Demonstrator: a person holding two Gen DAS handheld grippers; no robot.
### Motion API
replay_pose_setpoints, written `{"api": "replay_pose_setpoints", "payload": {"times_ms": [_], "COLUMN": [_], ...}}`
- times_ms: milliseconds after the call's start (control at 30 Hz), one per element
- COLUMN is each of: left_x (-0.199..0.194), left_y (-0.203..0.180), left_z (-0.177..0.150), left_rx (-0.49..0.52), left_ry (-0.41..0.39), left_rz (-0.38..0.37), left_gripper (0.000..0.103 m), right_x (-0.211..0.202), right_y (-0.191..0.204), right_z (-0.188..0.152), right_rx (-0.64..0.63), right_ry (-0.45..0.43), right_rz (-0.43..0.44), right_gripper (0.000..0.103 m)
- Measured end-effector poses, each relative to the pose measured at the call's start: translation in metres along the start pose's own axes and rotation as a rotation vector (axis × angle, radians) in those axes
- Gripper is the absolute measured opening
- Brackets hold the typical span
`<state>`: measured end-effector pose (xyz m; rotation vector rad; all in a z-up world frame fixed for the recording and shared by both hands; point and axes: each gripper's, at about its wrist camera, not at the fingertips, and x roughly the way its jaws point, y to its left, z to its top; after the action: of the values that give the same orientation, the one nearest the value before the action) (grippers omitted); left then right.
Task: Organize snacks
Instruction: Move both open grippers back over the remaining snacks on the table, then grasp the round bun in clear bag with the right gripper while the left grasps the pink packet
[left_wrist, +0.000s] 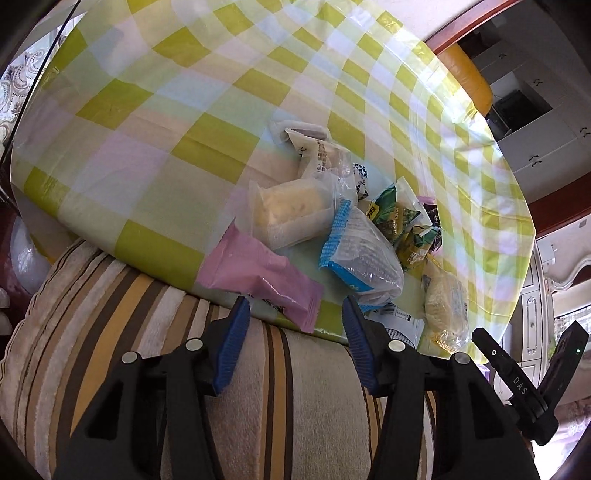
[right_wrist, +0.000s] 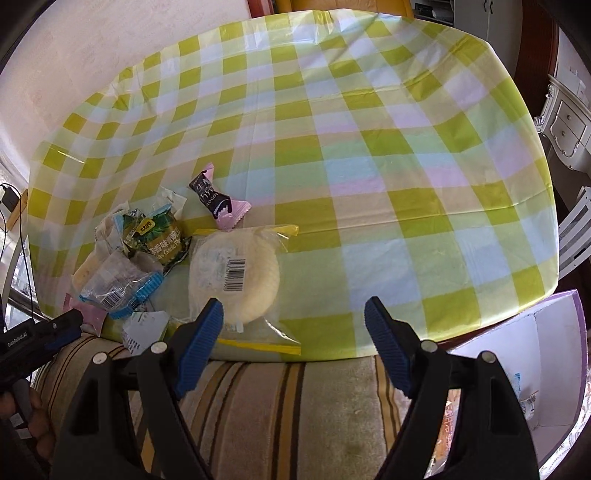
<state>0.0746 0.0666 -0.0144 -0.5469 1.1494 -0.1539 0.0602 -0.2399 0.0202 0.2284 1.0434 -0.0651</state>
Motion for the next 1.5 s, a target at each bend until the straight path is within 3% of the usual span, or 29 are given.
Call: {"api": "replay_pose_setpoints", "payload": {"times_ms": [433, 533, 567, 700, 867, 900, 1300, 1500], "left_x": [0.016, 0.017, 0.018, 0.02, 0.012, 0.01, -0.02, -0.031], "left_y": [-0.004, -0.006, -0.006, -0.006, -0.004, -0.004, -0.011, -0.034], "left_z": [0.017, 0.02, 0.02, 0.02, 0.017, 0.017, 0.006, -0.004], "left_rx": [0.018, 0.031, 0.033, 0.036, 0.024, 0.023, 0.026, 0.088], "left_ry": [-0.019, -0.03, -0.032, -0.029, -0.064, -0.071, -0.159, -0.182], "left_rz": [0.087, 0.117, 0.121, 0.107, 0.083, 0.079, 0.044, -0.002], "left_gripper": [0.049, 0.044, 0.037, 0.023, 0.022, 0.021, 0.021, 0.021], "right_x": [0.028, 0.036, 0.038, 0.051, 0.059, 0.06, 0.036, 0.017], "right_y": [0.035, 0.039, 0.041, 0.047, 0.053, 0.054, 0.042, 0.026], "right_z": [0.013, 0.015, 0.016, 0.018, 0.017, 0.017, 0.015, 0.01], "right_rx": [-0.056, -0.066, -0.068, -0.084, -0.112, -0.116, -0.081, -0.046], "right_ry": [0.046, 0.063, 0.069, 0.097, 0.097, 0.097, 0.025, -0.004], "right_rz": [0.008, -0.004, -0.007, -0.036, -0.058, -0.058, -0.039, -0.025], "right_gripper": [0.08, 0.08, 0.08, 0.083, 0.081, 0.07, 0.066, 0.066]}}
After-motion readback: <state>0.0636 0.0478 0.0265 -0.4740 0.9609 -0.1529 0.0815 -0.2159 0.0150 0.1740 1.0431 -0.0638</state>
